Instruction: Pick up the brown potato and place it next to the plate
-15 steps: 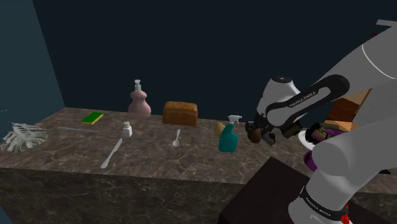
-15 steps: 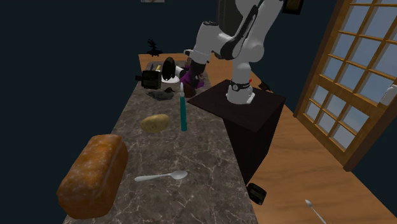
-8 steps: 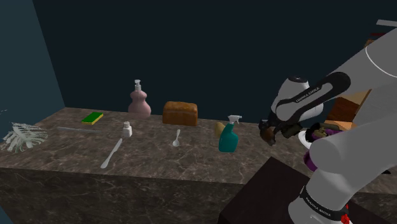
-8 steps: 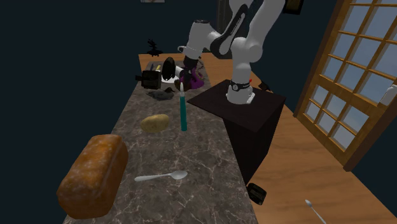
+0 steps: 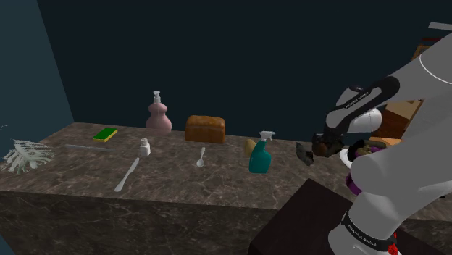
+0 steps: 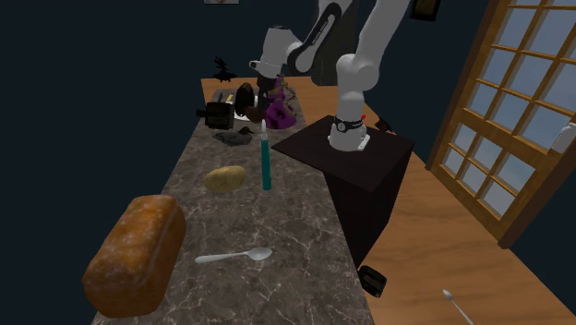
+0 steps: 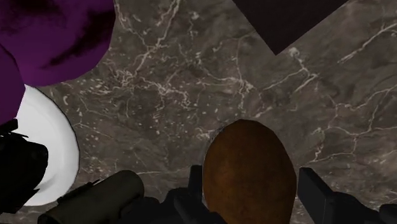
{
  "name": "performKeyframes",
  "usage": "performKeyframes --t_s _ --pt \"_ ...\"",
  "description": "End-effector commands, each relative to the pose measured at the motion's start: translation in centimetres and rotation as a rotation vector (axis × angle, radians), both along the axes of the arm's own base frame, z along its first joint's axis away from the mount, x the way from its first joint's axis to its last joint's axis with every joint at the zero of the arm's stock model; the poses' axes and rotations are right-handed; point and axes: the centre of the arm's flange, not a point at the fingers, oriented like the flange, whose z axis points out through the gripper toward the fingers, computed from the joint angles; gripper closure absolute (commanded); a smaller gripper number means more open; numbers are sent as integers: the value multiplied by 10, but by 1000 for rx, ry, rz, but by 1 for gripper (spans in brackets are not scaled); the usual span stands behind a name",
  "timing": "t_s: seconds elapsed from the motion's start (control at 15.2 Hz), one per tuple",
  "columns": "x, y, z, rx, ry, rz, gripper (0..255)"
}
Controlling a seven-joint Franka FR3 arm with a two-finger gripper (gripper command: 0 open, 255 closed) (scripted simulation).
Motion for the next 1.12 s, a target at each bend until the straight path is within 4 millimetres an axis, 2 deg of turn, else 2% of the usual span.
performKeyframes --t_s 0.0,0.53,1.06 --pt "-12 -24 -1 -1 1 2 255" --pt "-52 -117 -1 -1 1 2 255" --pt "-52 -117 -43 -1 1 2 255"
